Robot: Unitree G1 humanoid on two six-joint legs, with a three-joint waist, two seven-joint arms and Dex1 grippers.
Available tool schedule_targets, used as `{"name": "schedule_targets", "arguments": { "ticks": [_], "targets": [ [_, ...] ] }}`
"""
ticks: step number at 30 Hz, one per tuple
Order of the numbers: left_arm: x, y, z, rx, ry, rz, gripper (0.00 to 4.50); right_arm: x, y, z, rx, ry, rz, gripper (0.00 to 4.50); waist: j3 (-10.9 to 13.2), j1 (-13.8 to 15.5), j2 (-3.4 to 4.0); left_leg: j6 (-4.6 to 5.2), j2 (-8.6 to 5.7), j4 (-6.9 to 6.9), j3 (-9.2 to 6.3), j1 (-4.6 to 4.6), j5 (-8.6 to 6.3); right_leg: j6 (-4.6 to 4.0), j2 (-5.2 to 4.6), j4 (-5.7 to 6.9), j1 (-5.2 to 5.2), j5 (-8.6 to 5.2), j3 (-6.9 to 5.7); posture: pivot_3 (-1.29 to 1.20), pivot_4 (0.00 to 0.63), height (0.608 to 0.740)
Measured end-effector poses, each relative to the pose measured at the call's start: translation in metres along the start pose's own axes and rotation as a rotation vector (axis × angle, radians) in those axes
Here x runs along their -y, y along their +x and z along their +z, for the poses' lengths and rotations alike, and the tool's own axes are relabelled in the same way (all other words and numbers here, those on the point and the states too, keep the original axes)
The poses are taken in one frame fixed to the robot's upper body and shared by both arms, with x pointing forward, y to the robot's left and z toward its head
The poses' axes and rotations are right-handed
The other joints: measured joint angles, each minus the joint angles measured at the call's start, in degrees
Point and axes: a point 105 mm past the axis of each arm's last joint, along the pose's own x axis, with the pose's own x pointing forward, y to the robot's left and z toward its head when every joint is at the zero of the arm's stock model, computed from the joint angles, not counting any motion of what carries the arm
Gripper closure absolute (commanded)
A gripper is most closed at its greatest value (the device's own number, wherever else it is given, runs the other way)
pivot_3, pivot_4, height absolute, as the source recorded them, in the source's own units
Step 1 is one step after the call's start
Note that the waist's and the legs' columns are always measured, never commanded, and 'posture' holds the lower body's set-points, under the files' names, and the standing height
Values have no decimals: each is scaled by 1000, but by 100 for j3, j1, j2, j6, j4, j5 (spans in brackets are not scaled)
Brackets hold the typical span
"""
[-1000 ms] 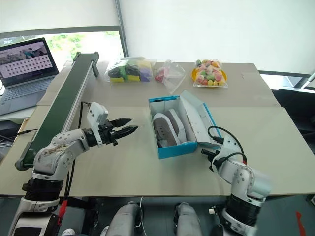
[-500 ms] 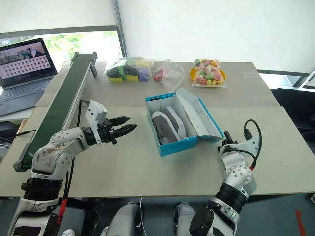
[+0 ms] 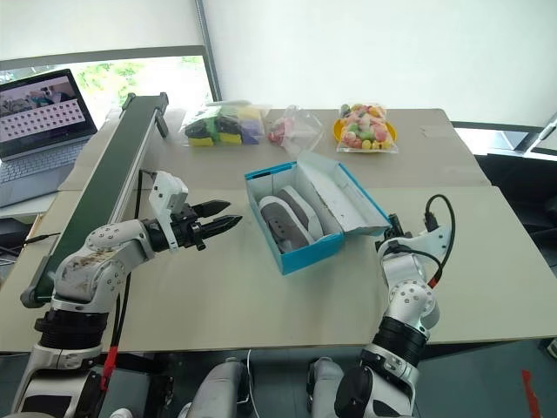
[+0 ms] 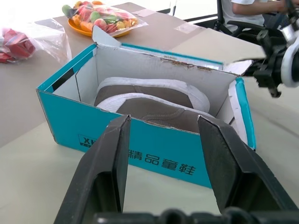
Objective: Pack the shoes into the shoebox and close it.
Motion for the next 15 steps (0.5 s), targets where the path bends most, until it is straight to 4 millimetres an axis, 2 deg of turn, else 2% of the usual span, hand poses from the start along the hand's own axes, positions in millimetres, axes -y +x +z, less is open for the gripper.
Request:
{"name": "schedule_targets", "arguments": {
  "ticks": [6,15],
  "targets": [
    [0,0,0,-2,-2,0,2085,22,-18,-10,-63,-67,-92,4449,0,22,0,-2,-1,1,-2,0,-1,-1,-2,0,1,-1,0,0,150,681],
    [0,0,-1,-3,-2,-1,2085,13,-23,-10,-77,-45,-68,4449,0,5,1,-1,0,0,-4,0,-1,-1,1,-1,0,-1,0,0,150,681]
  ]
}}
